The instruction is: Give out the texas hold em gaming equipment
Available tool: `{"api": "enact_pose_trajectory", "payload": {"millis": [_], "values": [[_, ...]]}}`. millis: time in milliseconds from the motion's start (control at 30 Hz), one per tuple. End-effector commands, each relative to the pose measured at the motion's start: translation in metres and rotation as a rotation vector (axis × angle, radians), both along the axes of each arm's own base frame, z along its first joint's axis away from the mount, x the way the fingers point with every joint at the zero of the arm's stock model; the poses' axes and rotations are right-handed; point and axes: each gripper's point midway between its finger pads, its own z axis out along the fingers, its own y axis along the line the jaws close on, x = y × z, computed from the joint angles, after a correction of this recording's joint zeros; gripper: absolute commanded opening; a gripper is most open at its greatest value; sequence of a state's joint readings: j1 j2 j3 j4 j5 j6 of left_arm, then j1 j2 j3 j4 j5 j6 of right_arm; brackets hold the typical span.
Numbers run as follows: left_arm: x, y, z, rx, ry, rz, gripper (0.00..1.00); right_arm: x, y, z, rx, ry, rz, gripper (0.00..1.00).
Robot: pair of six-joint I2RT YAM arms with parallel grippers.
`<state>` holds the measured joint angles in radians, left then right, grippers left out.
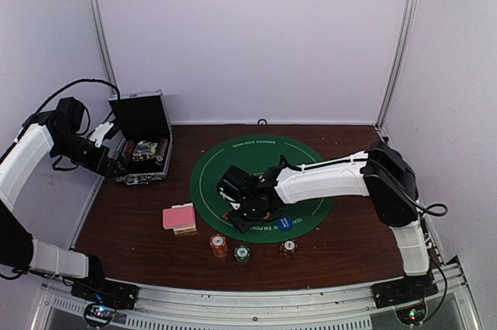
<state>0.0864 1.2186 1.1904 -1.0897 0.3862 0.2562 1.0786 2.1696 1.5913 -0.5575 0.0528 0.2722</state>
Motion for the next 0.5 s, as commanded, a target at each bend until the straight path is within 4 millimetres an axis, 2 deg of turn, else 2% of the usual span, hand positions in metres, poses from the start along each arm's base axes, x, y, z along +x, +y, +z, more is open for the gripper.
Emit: {"api": "enact_pose_trajectory", "payload": {"millis": [0, 467], "values": [[-0.003, -0.003, 0.012, -0.005, -0.022, -0.036, 0.98, 0.026, 0.012, -0.014, -0.015, -0.074, -0.04, 0.21], [-0.017, -0.005, 0.002, 0.001, 0.002, -0.071, 0.98, 0.077, 0.065, -0.017, 0.064, -0.102, -0.038, 0.18]]}}
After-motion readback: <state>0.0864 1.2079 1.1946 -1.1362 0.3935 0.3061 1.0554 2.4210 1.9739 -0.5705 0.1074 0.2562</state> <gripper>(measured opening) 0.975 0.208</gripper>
